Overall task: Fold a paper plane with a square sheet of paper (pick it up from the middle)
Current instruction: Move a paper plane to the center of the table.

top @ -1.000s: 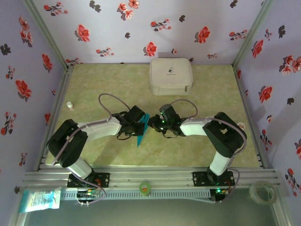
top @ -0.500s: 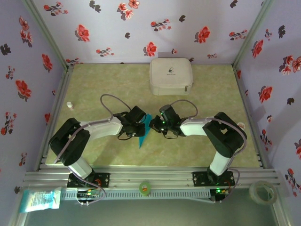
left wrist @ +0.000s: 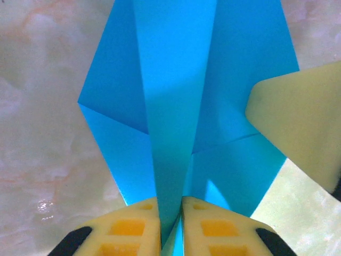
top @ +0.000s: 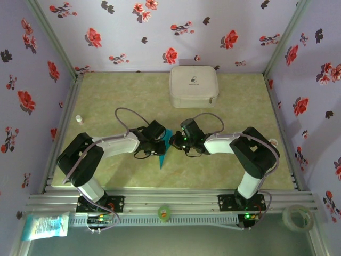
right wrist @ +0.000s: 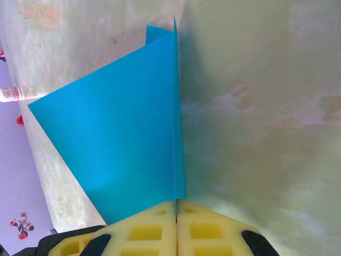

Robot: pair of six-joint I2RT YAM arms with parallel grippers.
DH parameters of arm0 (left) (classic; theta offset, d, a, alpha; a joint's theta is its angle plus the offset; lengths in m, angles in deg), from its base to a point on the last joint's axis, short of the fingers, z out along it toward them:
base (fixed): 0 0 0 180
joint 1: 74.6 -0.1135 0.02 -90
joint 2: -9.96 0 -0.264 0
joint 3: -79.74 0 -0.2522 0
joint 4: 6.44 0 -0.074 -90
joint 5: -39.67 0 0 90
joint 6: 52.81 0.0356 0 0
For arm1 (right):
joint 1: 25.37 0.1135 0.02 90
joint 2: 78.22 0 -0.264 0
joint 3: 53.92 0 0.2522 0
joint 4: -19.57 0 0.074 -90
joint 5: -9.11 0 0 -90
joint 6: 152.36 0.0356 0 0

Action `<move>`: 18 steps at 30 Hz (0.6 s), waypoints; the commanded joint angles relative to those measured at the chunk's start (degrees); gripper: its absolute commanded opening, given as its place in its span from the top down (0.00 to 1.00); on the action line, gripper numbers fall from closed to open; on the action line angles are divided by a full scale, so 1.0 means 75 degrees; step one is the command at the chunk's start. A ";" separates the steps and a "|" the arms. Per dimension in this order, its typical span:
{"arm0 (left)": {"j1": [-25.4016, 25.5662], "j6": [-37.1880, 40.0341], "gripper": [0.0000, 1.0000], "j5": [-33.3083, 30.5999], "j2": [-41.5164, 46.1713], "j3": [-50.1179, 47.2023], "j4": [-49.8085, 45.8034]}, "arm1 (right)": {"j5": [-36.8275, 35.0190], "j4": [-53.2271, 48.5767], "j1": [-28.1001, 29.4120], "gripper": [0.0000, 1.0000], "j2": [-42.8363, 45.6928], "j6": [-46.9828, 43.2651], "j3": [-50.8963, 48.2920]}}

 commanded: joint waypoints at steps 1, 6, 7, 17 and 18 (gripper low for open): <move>0.0054 0.0052 0.87 0.0127 -0.0044 0.0178 0.0120 | -0.0104 -0.0248 0.0040 0.93 -0.0081 -0.0114 0.0102; 0.0053 0.0061 0.92 0.0032 0.0012 0.0165 0.0033 | -0.0162 -0.0451 0.0045 0.86 0.0007 -0.0191 0.0138; 0.0060 0.0079 0.92 0.0020 0.0014 0.0182 0.0022 | -0.0188 -0.0509 0.0046 0.85 0.0050 -0.0201 0.0149; 0.0059 0.0085 0.85 0.0270 -0.0105 0.0275 0.0144 | -0.0201 -0.0887 0.0015 0.90 0.0071 -0.0391 0.0191; 0.0060 0.0082 0.85 0.0311 -0.0127 0.0277 0.0159 | -0.0197 -0.0859 0.0015 0.90 0.0057 -0.0375 0.0190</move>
